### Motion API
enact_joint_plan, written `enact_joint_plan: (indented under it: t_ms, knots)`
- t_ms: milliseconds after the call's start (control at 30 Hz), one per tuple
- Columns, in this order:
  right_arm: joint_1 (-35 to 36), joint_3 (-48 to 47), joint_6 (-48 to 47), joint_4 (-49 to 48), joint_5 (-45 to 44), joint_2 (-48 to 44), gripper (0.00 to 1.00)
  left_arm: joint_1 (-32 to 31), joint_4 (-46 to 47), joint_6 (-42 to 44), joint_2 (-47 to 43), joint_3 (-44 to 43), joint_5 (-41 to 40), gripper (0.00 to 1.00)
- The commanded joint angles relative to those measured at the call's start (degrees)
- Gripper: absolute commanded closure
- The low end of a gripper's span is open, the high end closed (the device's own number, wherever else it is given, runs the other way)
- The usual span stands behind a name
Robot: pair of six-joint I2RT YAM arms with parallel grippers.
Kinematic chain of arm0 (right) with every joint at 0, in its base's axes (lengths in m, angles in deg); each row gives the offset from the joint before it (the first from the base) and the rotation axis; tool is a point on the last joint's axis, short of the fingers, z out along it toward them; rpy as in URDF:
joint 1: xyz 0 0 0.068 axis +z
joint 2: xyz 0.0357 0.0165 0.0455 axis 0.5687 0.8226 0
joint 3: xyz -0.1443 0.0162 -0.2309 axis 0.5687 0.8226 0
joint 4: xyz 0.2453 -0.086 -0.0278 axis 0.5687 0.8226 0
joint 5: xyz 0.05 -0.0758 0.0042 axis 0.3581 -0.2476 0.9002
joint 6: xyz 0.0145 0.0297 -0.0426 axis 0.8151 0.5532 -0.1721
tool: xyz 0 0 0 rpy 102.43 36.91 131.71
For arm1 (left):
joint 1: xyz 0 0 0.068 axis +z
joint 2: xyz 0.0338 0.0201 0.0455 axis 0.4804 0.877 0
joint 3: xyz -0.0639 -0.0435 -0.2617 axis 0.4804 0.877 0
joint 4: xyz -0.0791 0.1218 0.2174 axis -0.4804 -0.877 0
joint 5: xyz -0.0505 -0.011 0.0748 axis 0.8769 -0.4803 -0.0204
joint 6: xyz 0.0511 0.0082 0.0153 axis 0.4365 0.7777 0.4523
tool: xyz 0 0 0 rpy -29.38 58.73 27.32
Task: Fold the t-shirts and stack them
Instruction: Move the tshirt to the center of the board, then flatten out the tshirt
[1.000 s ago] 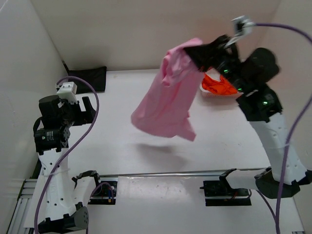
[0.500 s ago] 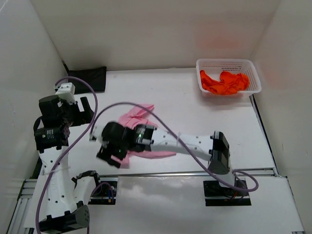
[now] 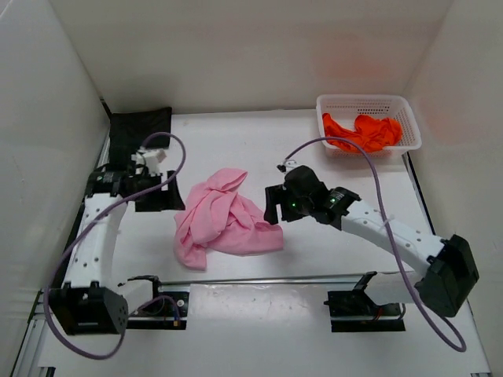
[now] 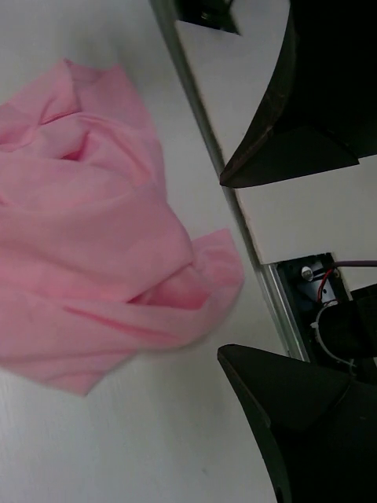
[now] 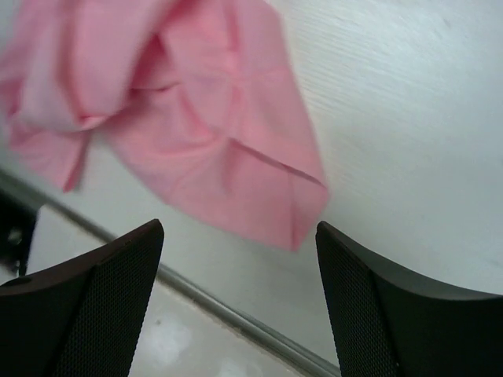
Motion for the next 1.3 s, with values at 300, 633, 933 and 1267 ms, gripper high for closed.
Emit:
enact_joint_plan:
  t_ms: [300, 633, 933, 1267]
  knots:
    - [-3.9, 1.3, 7.2, -4.0, -0.1, 21.5, 0.18, -27.4, 10.2, 0.2, 16.6, 3.1, -21.2, 0.02]
    - [-3.4, 2.4, 9.3, -8.0, 2.5, 24.7, 0.88, -30.4, 17.7, 0.2, 22.3, 11.2, -23.2, 0.48]
    - [-16.9, -5.1, 4.3, -2.2, -2.7, 11.9, 1.00, -21.0, 15.9, 0.2, 17.6, -1.9, -28.8, 0.90]
    - [-23.8, -21.8, -7.0, 3.6, -10.7, -6.0, 1.00, -12.5, 5.2, 0.2, 18.3, -33.7, -26.4, 0.86]
